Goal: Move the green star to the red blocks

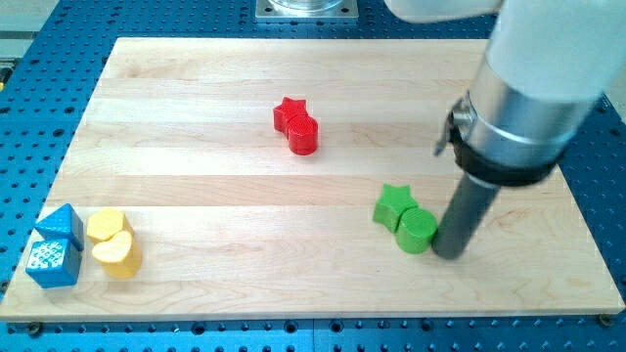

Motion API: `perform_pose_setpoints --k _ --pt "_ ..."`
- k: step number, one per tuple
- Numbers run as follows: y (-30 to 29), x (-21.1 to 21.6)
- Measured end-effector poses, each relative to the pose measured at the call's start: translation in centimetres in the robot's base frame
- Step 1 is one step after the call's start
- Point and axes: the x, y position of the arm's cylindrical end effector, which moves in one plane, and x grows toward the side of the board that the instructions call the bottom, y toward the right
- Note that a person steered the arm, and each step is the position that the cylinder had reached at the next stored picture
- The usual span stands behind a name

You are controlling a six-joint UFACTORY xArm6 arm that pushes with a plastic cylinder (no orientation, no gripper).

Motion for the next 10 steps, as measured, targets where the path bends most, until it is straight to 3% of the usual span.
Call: perform_pose_setpoints --k 2,3,4,5,6,7,8,9,10 --pt "-5.3 -4.6" --pt "-13.8 -5.6" --pt "-12.5 -3.6" --pt "-16.2 -2.2" --pt "-19.6 -4.6" --pt "-18.5 -9.4" --pt "-18.5 -5.1" --pt "-23.7 -4.1" --pt "-25.0 -8.4"
